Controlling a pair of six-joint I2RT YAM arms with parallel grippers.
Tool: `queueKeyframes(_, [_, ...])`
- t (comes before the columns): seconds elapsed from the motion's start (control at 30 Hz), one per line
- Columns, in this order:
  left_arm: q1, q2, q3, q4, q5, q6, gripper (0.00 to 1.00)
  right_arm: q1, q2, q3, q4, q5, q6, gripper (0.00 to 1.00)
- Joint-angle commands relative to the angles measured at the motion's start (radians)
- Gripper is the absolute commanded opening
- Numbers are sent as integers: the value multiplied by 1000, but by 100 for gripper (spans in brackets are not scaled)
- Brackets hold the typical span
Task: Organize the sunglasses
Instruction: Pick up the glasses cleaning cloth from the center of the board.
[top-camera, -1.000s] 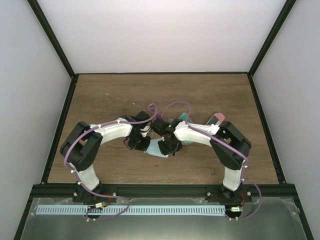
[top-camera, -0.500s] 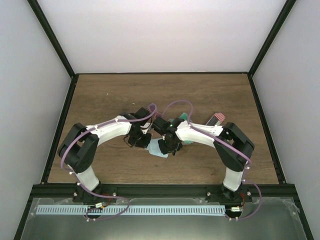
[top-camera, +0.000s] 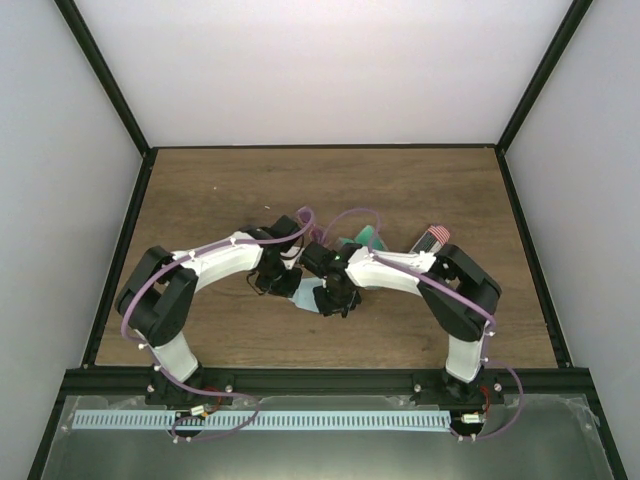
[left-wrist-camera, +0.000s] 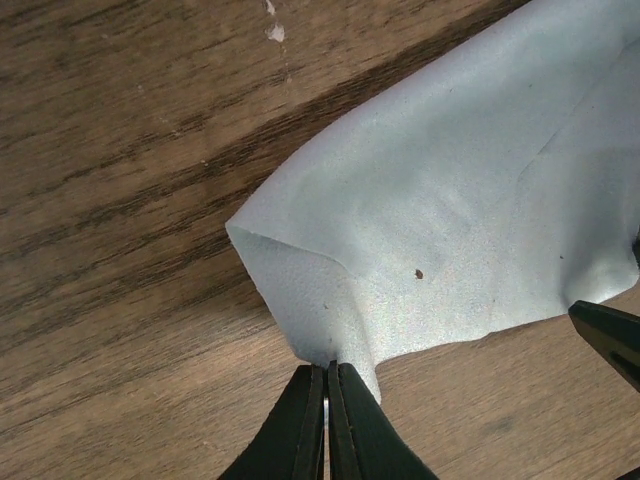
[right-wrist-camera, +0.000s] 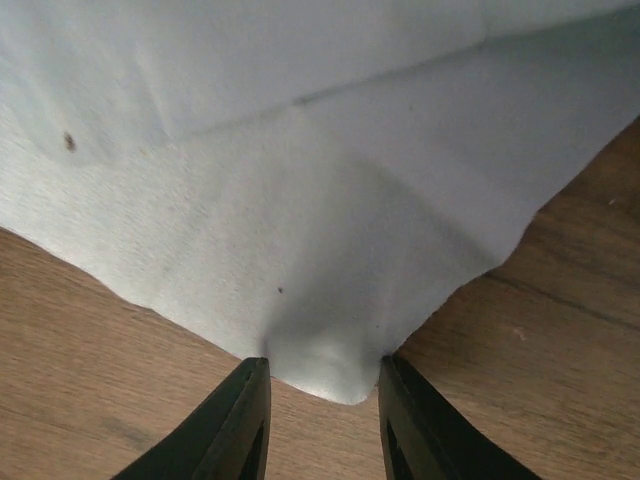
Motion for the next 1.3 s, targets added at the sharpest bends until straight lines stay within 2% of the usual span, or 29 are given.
queueKeyframes(0.0, [-4,-3,-6,-16,4,26,4,10,20,-14,6,-3,23,31])
queueKeyframes(0.23, [-4,2,-10,-16,6,36,4,11,-1,-17,-6,8,28,32])
queueKeyframes(0.33, [-4,7,-6,-16,8,37,4,12,18,-19,-2,6,25,30])
queueKeyframes(0.4, [-4,7,-6,-15,9,37,4,13,29,-7,-5,12,20,25])
queueKeyframes(0.63, [-4,1,-3,-19,10,33,4,15,44,25,-28,21,7,1])
queueKeyframes(1.0, [1,-28,41,-42,33,13,4,-27,-69,52,-26,-26,16,1])
queueKeyframes(1.27, [14,-44,168,-100,24,10,4,-66,-99,158,-72,-31,-16,1])
